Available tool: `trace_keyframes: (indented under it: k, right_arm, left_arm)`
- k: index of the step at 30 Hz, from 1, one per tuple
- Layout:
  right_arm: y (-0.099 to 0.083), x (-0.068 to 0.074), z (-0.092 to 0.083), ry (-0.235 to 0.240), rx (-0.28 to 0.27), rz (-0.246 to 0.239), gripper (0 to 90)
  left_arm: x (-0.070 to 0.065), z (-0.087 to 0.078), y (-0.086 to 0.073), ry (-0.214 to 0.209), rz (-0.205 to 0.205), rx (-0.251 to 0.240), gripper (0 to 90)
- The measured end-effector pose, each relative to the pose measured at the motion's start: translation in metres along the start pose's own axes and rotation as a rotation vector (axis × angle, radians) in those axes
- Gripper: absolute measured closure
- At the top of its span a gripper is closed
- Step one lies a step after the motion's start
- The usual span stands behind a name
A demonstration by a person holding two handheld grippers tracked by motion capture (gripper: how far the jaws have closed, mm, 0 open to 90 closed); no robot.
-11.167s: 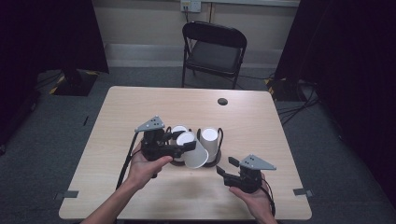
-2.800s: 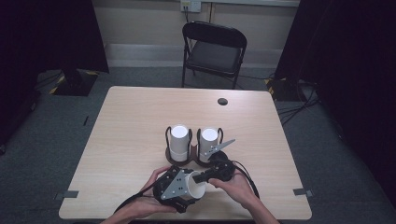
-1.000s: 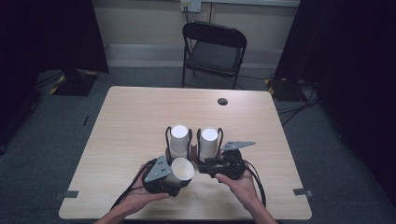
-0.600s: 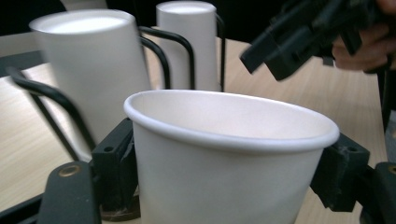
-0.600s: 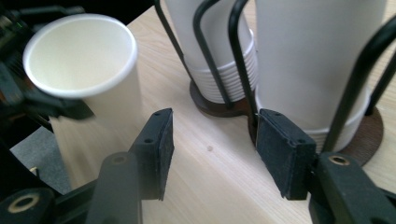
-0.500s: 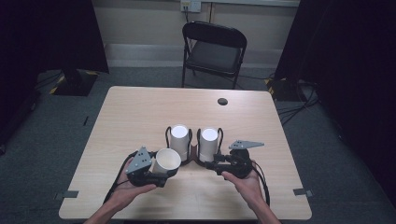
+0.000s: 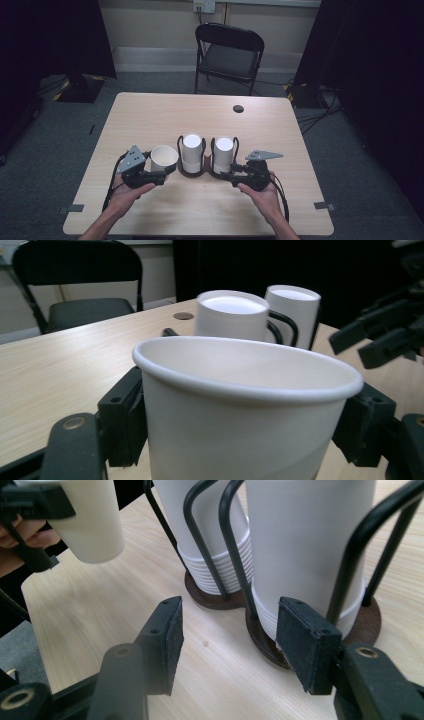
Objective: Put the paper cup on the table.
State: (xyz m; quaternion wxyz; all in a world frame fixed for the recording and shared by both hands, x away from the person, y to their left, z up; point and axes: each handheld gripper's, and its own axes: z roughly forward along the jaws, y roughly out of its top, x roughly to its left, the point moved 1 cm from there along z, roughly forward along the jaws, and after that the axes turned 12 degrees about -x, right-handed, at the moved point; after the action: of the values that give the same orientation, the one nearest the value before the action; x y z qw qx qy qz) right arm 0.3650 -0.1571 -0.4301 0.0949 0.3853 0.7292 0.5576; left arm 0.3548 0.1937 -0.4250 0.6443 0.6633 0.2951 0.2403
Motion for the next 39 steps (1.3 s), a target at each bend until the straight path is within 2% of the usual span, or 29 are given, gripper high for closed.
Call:
trace_keyframes:
  k: [1, 4, 5, 9, 11, 12, 13, 15, 17, 19, 28, 34, 35, 36, 38, 39]
  right_arm:
    - [0.000, -0.001, -0.001, -0.005, -0.001, 0.000, 43.8]
    - [0.001, -0.002, -0.003, -0.013, -0.006, 0.001, 43.6]
    - [0.002, -0.004, -0.005, -0.017, -0.015, 0.005, 43.0]
    - [0.005, -0.008, -0.007, -0.031, -0.014, -0.005, 42.3]
    - [0.005, -0.010, -0.011, -0.041, -0.014, -0.018, 39.2]
    - [0.005, -0.010, -0.011, -0.041, -0.014, -0.018, 39.2]
    - [0.005, -0.011, -0.014, -0.055, -0.002, -0.014, 32.8]
    - [0.004, -0.012, -0.015, -0.065, 0.008, -0.001, 29.3]
    - [0.004, -0.010, -0.017, -0.074, 0.024, -0.005, 26.4]
    - [0.003, -0.008, -0.021, -0.076, 0.024, -0.019, 24.1]
    - [-0.006, -0.020, -0.027, -0.116, 0.020, 0.015, 24.8]
    - [-0.008, -0.019, -0.027, -0.121, 0.017, 0.010, 24.7]
    - [-0.008, -0.019, -0.027, -0.121, 0.017, 0.010, 24.7]
    - [-0.008, -0.020, -0.026, -0.123, 0.019, 0.011, 24.7]
    - [-0.009, -0.021, -0.026, -0.125, 0.020, 0.009, 24.7]
    - [-0.009, -0.021, -0.027, -0.126, 0.023, 0.011, 24.7]
  left_arm:
    - [0.004, 0.000, 0.000, 0.010, -0.017, -0.005, 22.8]
    - [0.008, 0.001, 0.001, 0.019, -0.028, 0.003, 22.8]
    - [0.011, 0.003, 0.002, 0.013, -0.052, -0.007, 22.9]
    - [0.017, 0.005, 0.006, 0.035, -0.065, -0.014, 22.9]
    - [0.024, 0.007, 0.008, 0.049, -0.068, -0.024, 23.0]
    - [0.024, 0.007, 0.008, 0.049, -0.068, -0.024, 23.0]
    - [0.030, 0.009, 0.009, 0.074, -0.066, -0.011, 23.0]
    - [0.032, 0.010, 0.010, 0.082, -0.056, -0.001, 23.0]
    - [0.036, 0.010, 0.011, 0.083, -0.072, -0.018, 22.9]
    - [0.041, 0.011, 0.013, 0.098, -0.059, -0.021, 22.9]
    - [0.059, 0.014, 0.017, 0.167, -0.057, -0.047, 22.9]
    - [0.068, 0.017, 0.013, 0.208, -0.051, -0.041, 22.8]
    - [0.070, 0.018, 0.012, 0.237, -0.032, -0.037, 22.8]
    - [0.072, 0.020, 0.011, 0.242, -0.026, -0.038, 22.7]
    - [0.079, 0.024, 0.007, 0.249, -0.042, -0.043, 22.7]
    - [0.081, 0.025, 0.006, 0.254, -0.037, -0.040, 22.7]
